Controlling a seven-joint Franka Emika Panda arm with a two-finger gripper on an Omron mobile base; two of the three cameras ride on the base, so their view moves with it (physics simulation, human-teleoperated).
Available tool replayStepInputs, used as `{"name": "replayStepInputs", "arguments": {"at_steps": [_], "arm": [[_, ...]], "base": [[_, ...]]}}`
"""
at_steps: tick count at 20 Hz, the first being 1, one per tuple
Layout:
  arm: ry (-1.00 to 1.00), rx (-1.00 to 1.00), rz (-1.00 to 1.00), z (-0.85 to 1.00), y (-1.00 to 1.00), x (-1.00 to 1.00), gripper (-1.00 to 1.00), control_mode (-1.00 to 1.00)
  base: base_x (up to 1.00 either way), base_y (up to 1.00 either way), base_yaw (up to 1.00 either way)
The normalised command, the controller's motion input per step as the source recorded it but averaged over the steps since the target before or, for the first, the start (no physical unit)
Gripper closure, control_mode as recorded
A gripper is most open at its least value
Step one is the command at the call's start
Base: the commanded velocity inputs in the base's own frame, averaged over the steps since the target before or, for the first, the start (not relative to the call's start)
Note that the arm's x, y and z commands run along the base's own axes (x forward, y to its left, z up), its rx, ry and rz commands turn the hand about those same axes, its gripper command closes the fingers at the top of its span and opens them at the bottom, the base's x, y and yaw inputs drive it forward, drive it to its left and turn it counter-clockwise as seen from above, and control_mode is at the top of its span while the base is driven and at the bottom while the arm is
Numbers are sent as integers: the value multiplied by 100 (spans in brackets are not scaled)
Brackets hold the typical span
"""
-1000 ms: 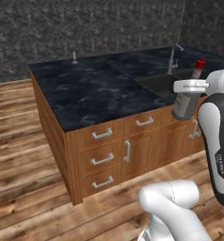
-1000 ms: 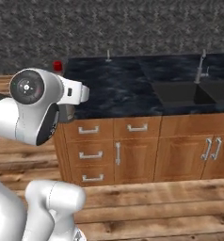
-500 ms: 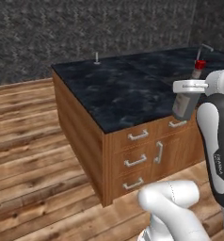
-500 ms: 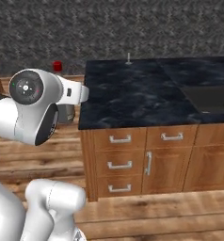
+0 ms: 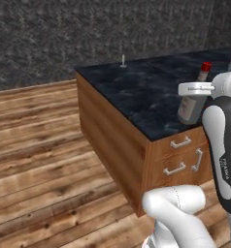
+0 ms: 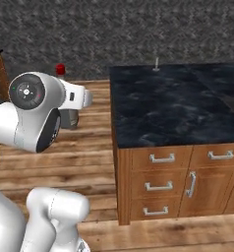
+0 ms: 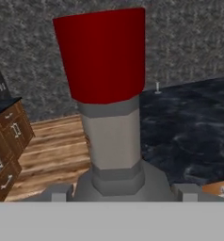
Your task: Get the candle and the liquor from the cabinet and move them to the dining counter.
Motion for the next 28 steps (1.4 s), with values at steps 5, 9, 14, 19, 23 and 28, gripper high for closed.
{"name": "replayStepInputs", "arguments": {"at_steps": [5,9,14,19,23,28], "arm": [[0,0,0,0,0,0,100,100],[0,0,0,0,0,0,100,100],[0,0,0,0,0,0,100,100],[0,0,0,0,0,0,100,100],[0,0,0,0,0,0,100,100],[0,0,0,0,0,0,100,100]], "base": [[40,83,0],[48,72,-11],[52,64,-20],[56,59,-23],[56,60,-22],[56,61,-22]]}}
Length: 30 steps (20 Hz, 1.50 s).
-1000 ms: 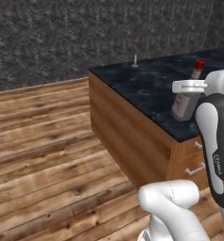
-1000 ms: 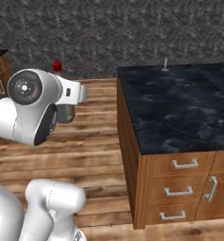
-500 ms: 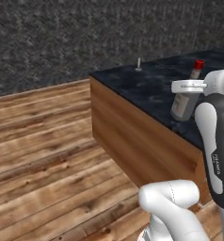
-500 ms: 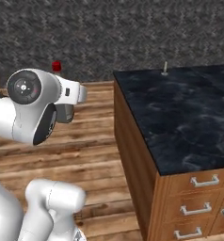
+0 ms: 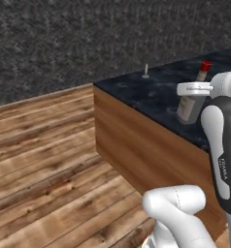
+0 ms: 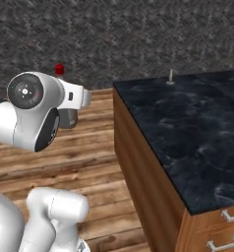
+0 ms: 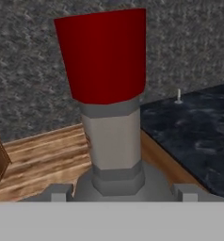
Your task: Get the candle and the liquor from the cabinet and move them to the dining counter.
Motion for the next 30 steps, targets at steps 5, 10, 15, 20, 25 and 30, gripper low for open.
{"name": "replayStepInputs", "arguments": {"at_steps": [5,10,15,20,25,30], "arm": [[0,0,0,0,0,0,100,100],[0,0,0,0,0,0,100,100],[0,0,0,0,0,0,100,100],[0,0,0,0,0,0,100,100],[0,0,0,0,0,0,100,100],[0,0,0,0,0,0,100,100]], "base": [[55,62,-21],[55,61,-22],[55,60,-22],[57,58,-25],[59,53,-30],[59,52,-30]]}}
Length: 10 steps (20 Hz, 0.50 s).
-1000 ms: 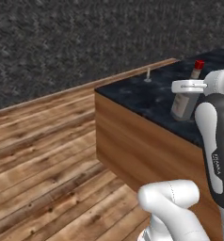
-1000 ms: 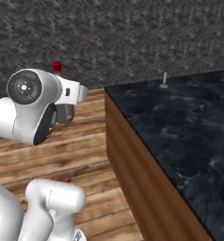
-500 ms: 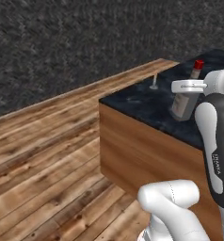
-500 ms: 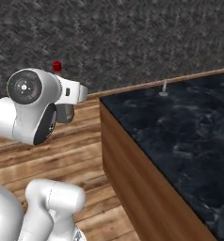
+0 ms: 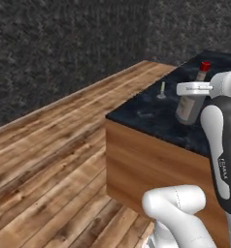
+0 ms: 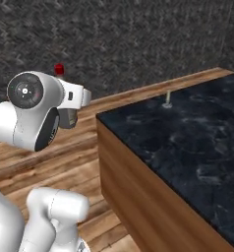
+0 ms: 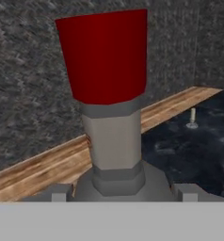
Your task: Get the candle and the liquor from the cabinet and move them to the dining counter.
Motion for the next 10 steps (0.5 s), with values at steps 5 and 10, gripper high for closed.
{"name": "replayStepInputs", "arguments": {"at_steps": [5,10], "arm": [[0,0,0,0,0,0,100,100],[0,0,0,0,0,0,100,100]], "base": [[59,53,-29],[59,52,-30]]}}
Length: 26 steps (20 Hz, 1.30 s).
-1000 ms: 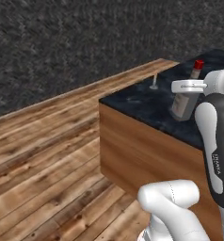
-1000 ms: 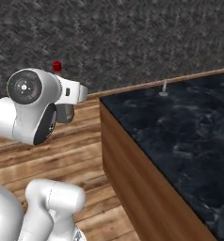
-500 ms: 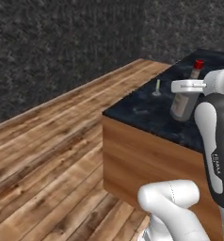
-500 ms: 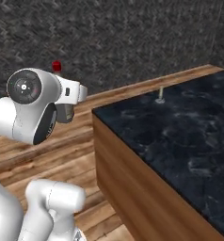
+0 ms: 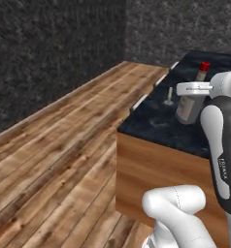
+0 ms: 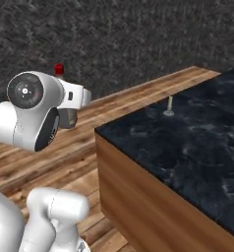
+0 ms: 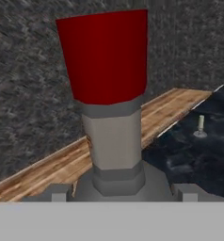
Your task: Get the candle and the liquor from the cabinet and move them to the dining counter.
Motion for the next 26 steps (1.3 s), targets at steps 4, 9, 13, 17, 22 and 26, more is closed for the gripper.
{"name": "replayStepInputs", "arguments": {"at_steps": [4,9,13,17,22,26], "arm": [[0,0,0,0,0,0,100,100],[0,0,0,0,0,0,100,100],[0,0,0,0,0,0,100,100],[0,0,0,0,0,0,100,100],[0,0,0,0,0,0,100,100],[0,0,0,0,0,0,100,100]], "base": [[61,47,-35],[63,40,-44],[60,37,-50],[59,38,-48],[61,42,-41],[56,47,-36]]}}
